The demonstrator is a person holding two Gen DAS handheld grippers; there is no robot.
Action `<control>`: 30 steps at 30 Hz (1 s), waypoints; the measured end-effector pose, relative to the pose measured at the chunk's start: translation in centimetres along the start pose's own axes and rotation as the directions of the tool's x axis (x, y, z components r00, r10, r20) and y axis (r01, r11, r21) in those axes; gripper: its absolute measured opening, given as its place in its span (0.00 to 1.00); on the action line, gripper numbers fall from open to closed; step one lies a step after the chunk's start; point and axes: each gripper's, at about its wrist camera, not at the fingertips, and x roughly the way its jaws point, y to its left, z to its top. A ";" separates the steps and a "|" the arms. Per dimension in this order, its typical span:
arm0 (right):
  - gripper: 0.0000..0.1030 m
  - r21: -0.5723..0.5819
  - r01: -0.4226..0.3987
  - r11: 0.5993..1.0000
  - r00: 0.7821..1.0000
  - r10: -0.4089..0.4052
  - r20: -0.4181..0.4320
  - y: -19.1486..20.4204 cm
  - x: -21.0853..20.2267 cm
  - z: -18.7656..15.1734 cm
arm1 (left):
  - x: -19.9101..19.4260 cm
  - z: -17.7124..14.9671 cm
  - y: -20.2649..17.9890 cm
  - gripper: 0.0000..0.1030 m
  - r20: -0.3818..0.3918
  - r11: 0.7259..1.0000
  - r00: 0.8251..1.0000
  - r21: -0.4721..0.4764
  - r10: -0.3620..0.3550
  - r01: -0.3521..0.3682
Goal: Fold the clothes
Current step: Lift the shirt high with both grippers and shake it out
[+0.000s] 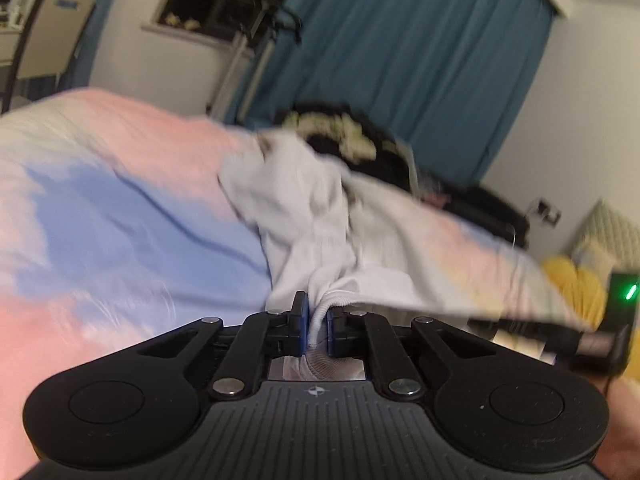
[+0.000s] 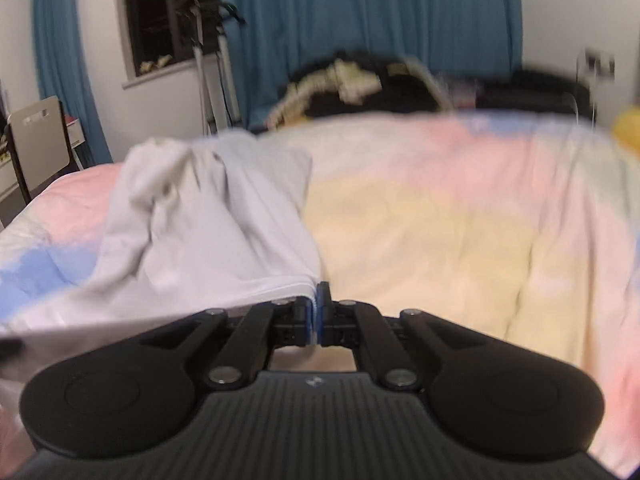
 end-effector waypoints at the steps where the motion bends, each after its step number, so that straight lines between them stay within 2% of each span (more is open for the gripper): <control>1: 0.03 0.015 -0.007 1.000 1.000 0.007 -0.005 -0.1 -0.1 -0.2 | -0.6 0.3 -0.1 0.10 0.024 1.000 1.000 -0.001 -0.002 0.002; 2: 0.03 0.013 -0.013 1.000 1.000 0.013 0.015 0.1 -0.6 -0.2 | -1.4 0.5 -0.3 0.10 0.050 1.000 0.999 -0.001 -0.002 0.002; 5: 0.03 -0.061 -0.033 0.998 0.986 0.042 0.158 1.9 -4.4 0.7 | -4.2 1.6 -0.4 0.09 0.146 1.000 0.989 -0.020 0.002 0.001; 8: 0.02 -0.058 -0.097 0.994 0.942 0.110 0.316 3.5 -9.7 1.6 | -8.2 3.3 -0.9 0.09 0.262 1.000 0.965 -0.009 0.007 -0.004; 11: 0.02 -0.078 -0.143 0.987 0.899 0.163 0.407 5.4 -14.3 2.4 | -12.5 5.8 -1.7 0.09 0.369 1.000 0.929 -0.003 -0.004 0.006; 14: 0.02 -0.094 -0.192 0.977 0.846 0.213 0.488 7.2 -18.8 3.7 | -16.9 9.0 -2.8 0.09 0.451 1.000 0.892 0.024 -0.025 0.016; 17: 0.02 -0.100 -0.243 0.965 0.795 0.258 0.549 8.6 -23.4 6.0 | -21.4 12.7 -4.6 0.09 0.528 0.998 0.848 0.068 -0.046 0.012; 20: 0.02 -0.121 -0.285 0.951 0.734 0.298 0.610 9.9 -28.2 8.9 | -25.7 16.6 -6.7 0.09 0.594 0.993 0.801 0.114 -0.067 -0.001; 26: 0.02 -0.237 -0.272 0.933 0.613 0.357 0.705 12.5 -38.1 16.0 | -33.1 25.2 -12.1 0.09 0.682 0.983 0.724 0.184 -0.107 -0.028; 29: 0.02 -0.279 -0.254 0.926 0.542 0.375 0.752 13.0 -42.7 19.7 | -35.9 29.1 -15.1 0.09 0.707 0.974 0.695 0.224 -0.131 -0.043; 30: 0.02 -0.289 -0.239 0.927 0.528 0.374 0.763 13.1 -44.0 21.0 | -36.5 30.3 -16.2 0.09 0.711 0.970 0.690 0.238 -0.136 -0.055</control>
